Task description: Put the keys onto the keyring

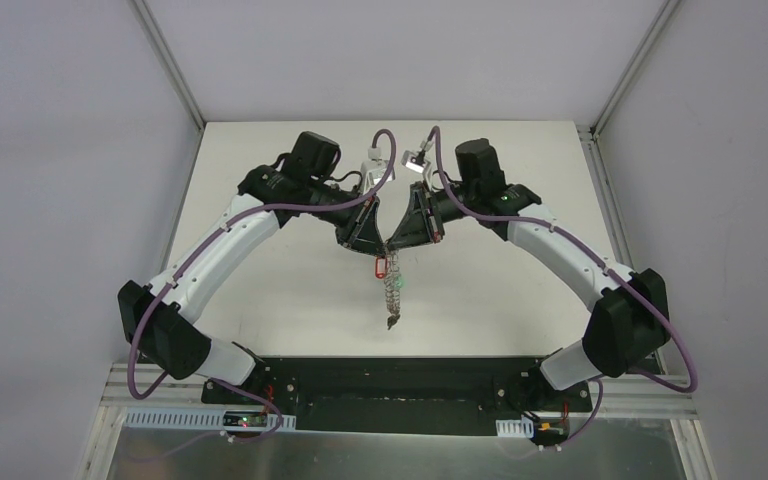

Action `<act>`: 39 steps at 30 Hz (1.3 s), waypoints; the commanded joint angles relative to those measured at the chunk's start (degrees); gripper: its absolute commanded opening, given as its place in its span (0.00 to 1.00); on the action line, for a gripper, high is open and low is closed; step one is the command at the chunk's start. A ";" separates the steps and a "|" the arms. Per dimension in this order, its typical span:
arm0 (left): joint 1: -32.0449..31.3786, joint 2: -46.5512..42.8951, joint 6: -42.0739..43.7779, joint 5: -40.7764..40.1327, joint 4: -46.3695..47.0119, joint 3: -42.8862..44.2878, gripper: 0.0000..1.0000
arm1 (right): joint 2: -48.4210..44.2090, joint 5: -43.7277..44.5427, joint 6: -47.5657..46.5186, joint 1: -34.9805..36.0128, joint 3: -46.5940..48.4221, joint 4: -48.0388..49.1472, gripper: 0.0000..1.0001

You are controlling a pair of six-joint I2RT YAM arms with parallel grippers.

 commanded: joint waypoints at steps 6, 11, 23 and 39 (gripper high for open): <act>0.85 -5.35 5.30 0.92 4.27 -1.26 0.32 | -0.65 -3.66 8.97 -2.20 1.92 10.17 0.00; 0.85 -5.89 4.97 1.20 8.68 -3.71 0.37 | -0.95 -3.93 10.79 -2.60 1.23 11.76 0.00; 1.09 -6.84 7.78 0.78 11.76 -6.29 0.33 | -1.62 -5.19 14.45 -3.66 -1.11 17.04 0.00; 4.19 -9.70 7.49 3.06 19.45 -8.96 0.44 | -2.36 -7.68 6.83 -4.12 -1.56 10.04 0.00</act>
